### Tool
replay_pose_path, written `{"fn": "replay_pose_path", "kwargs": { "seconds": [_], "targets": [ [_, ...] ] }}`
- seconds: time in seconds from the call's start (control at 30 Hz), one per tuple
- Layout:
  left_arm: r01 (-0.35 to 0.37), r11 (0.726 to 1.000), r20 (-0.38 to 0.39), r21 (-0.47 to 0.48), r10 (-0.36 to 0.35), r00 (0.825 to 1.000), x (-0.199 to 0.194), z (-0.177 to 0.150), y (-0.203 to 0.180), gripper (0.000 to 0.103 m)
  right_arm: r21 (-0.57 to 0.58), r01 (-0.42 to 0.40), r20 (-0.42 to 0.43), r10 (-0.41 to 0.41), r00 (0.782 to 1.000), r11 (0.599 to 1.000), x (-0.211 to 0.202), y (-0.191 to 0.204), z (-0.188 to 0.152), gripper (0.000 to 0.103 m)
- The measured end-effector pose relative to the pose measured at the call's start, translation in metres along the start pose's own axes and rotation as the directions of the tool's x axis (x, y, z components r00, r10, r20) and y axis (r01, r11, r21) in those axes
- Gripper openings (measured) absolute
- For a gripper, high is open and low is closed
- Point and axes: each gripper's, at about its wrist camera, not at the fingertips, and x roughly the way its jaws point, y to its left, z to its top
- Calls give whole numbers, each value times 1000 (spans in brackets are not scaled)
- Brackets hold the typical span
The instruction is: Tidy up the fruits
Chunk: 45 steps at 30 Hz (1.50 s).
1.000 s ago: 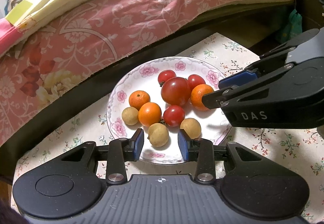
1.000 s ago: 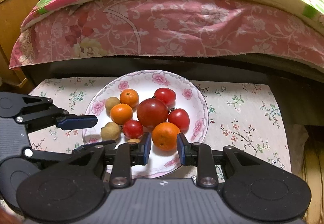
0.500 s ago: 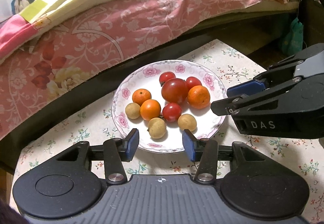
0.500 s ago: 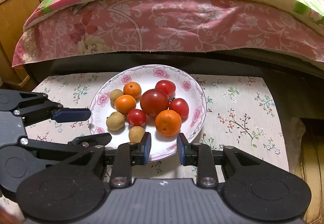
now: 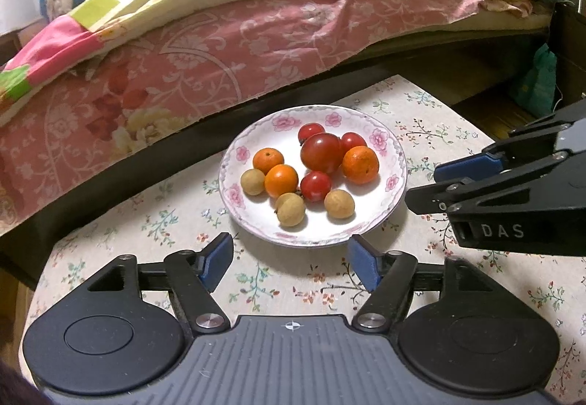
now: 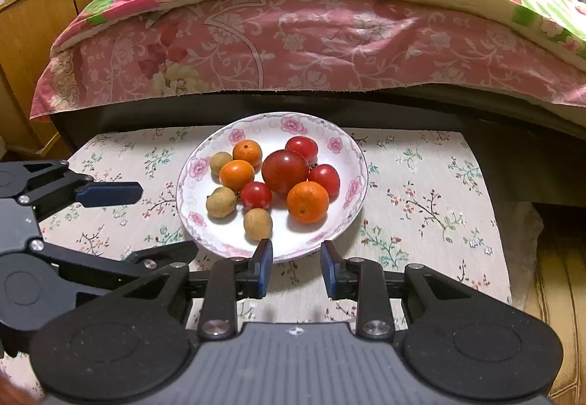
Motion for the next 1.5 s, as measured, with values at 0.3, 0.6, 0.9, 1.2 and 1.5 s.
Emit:
{"fn": "replay_pose_path", "kwargs": {
  "seconds": [0.3,0.6,0.9,1.2,1.5],
  "targets": [
    [-30,999,4,-39,31,1000,-15,-13,-1,86,4,-9,7,9,1000,1000,-18,9,-14,29],
    [-57,998,5,-41,57,998,-27,-22,-8,88,24,-5,2,5,1000,1000,-32,9,-26,31],
    [-78,996,9,-39,78,997,-46,-39,-17,88,37,-22,1,22,1000,999,-49,17,-46,35],
    [-66,993,-4,-93,65,998,-57,-57,-18,95,58,-24,4,24,1000,998,-62,18,-62,36],
    [-68,992,-9,-109,67,998,-67,-75,-21,103,80,-33,-6,33,999,996,-70,22,-83,37]
  ]
}}
